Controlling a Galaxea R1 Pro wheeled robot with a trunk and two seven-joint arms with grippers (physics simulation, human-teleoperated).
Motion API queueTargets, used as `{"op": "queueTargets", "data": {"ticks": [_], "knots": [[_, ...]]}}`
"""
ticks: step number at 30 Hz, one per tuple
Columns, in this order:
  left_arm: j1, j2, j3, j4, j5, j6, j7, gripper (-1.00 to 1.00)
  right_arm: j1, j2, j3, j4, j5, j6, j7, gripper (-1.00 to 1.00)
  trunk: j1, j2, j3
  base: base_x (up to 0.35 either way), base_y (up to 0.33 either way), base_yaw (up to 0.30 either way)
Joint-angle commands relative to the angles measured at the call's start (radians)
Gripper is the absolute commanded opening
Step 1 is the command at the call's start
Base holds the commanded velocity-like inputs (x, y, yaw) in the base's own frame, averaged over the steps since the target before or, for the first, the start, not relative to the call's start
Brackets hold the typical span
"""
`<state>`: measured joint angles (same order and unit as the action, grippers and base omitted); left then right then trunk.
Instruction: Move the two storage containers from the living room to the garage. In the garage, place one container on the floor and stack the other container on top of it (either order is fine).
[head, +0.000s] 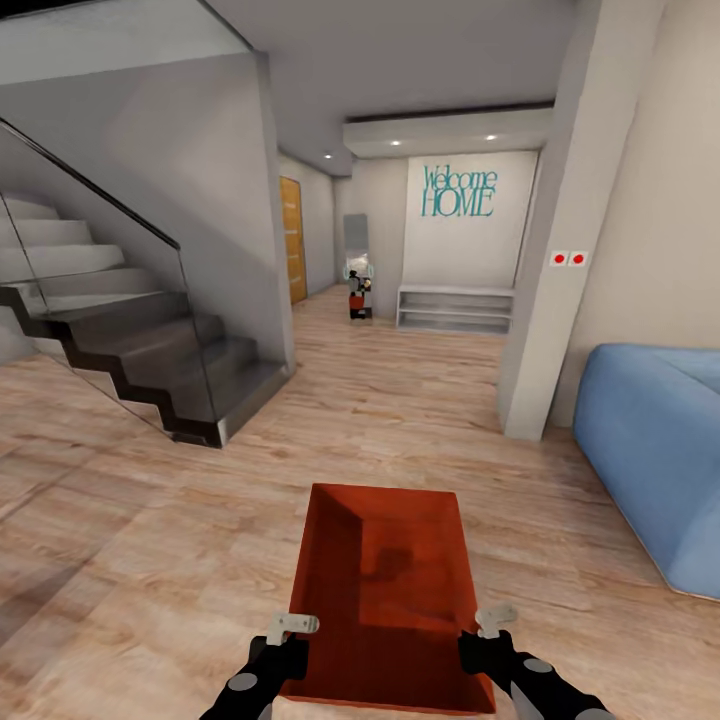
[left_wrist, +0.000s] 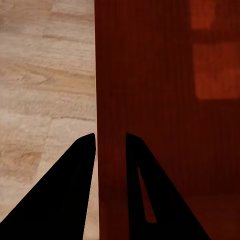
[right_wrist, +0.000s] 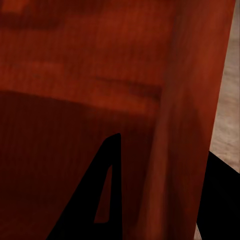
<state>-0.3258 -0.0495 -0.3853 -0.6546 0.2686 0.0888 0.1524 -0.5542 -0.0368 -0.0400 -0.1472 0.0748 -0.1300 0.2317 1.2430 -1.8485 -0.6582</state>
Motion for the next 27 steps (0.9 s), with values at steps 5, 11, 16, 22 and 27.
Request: {"op": "queueTargets", "data": {"ticks": [5,11,16,22,27], "knots": [[-0.001,0.000,0.002,0.000,0.008,0.005,0.016,-1.00,0.000,0.000,0.015,-0.002,0.002,-0.042,-0.003,-1.00,0.000,0.000,-0.001,0.340,0.000,0.000],[-0.001,0.001,0.002,0.000,0.008,0.005,0.016,-1.00,0.000,0.000,0.015,-0.002,0.002,-0.041,-0.003,-1.00,0.000,0.000,-0.001,0.340,0.000,0.000],[-0.001,0.001,0.002,0.000,0.008,0.005,0.016,-1.00,0.000,0.000,0.015,-0.002,0.002,-0.041,-0.003,-1.00,0.000,0.000,-0.001,0.340,0.000,0.000],[-0.001,0.001,0.002,0.000,0.008,0.005,0.016,-1.00,0.000,0.000,0.015,-0.002,0.002,-0.042,-0.003,-1.00,0.000,0.000,-0.001,0.340,0.000,0.000],[-0.001,0.001,0.002,0.001,0.008,0.005,0.016,-1.00,0.000,0.000,0.015,-0.002,0.002,-0.042,-0.003,-1.00,0.000,0.000,-0.001,0.340,0.000,0.000]]}}
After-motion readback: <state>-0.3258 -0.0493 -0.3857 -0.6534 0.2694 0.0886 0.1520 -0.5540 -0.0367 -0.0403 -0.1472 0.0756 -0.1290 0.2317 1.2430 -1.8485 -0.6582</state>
